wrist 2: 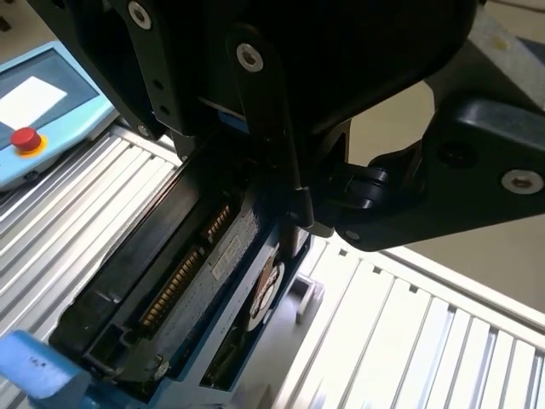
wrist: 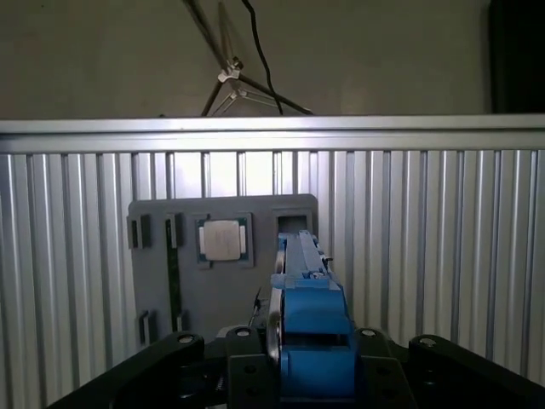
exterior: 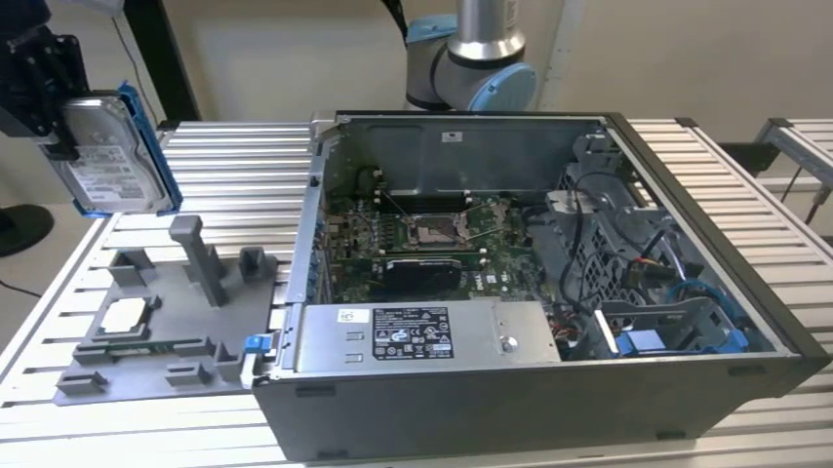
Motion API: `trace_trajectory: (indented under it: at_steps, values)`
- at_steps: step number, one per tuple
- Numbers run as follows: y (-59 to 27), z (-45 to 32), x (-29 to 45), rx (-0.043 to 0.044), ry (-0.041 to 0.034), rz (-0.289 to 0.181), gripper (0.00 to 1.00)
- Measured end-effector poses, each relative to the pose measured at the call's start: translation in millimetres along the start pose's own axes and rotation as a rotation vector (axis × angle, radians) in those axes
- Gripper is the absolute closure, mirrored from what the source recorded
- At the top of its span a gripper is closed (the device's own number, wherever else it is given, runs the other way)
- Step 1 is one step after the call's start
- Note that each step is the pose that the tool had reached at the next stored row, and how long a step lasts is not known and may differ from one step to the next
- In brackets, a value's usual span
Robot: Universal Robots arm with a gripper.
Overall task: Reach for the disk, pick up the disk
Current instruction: 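Pick up the disk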
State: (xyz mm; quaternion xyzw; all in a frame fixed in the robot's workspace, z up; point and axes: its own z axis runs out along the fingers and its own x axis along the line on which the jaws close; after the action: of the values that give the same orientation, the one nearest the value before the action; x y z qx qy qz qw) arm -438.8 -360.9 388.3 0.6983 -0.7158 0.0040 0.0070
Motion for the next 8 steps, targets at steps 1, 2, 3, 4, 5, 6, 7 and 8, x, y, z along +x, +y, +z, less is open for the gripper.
trace_trajectory:
  at_steps: [1,2,3,4,5,6,7,8]
  values:
    - [0.0,-1.7,0.0,0.0001,0.0,0.0,1.0]
    - [0.0,-3.3,0.1,0.0001,0.0,0.0,1.0]
    - [0.0,-4.9,0.1,0.0001,0.0,0.0,1.0]
    - [0.0,-6.4,0.1,0.0,0.0,0.0,1.0]
    - [0.0,-7.9,0.2,0.0,0.0,0.0,1.0]
    - [0.0,-9.3,0.2,0.0,0.0,0.0,1.0]
    - [0.0,-10.6,0.2,0.0001,0.0,0.0,1.0]
    - [0.0,-11.9,0.3,0.0001,0.0,0.0,1.0]
